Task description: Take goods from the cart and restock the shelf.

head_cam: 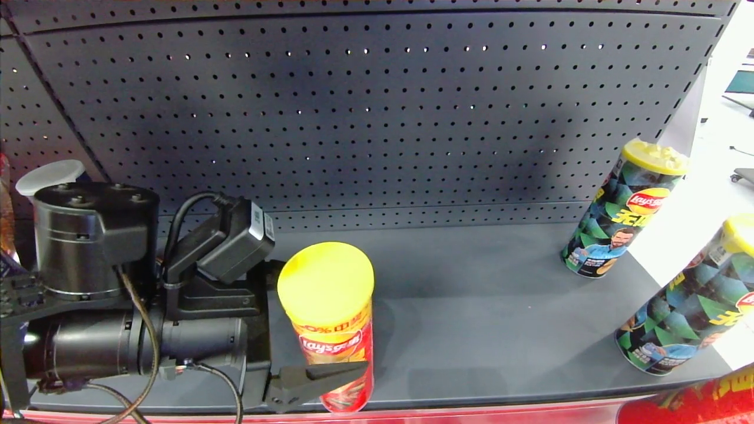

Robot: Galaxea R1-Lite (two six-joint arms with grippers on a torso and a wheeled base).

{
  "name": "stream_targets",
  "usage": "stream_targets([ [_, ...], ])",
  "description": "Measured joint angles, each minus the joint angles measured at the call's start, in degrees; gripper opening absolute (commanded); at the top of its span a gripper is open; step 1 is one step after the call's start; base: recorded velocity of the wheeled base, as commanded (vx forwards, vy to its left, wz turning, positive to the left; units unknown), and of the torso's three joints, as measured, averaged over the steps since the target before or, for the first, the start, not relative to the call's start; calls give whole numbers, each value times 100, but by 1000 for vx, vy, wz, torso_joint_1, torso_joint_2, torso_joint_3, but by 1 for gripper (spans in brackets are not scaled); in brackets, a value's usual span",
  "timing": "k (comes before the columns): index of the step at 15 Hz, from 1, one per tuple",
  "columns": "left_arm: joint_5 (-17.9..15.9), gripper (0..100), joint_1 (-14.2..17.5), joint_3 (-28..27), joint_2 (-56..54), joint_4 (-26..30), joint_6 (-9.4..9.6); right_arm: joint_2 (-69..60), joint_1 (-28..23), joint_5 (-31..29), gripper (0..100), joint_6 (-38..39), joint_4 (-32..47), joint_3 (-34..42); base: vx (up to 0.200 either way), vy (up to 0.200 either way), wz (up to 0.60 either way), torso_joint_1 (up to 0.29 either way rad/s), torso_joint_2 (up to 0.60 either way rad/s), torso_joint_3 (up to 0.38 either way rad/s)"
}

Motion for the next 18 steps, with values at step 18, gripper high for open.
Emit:
stream_targets([
  [18,3434,100,1106,1687,-3259,755,-266,-74,-4,-60,0,-7,27,166,0,0,0,0,0,0],
])
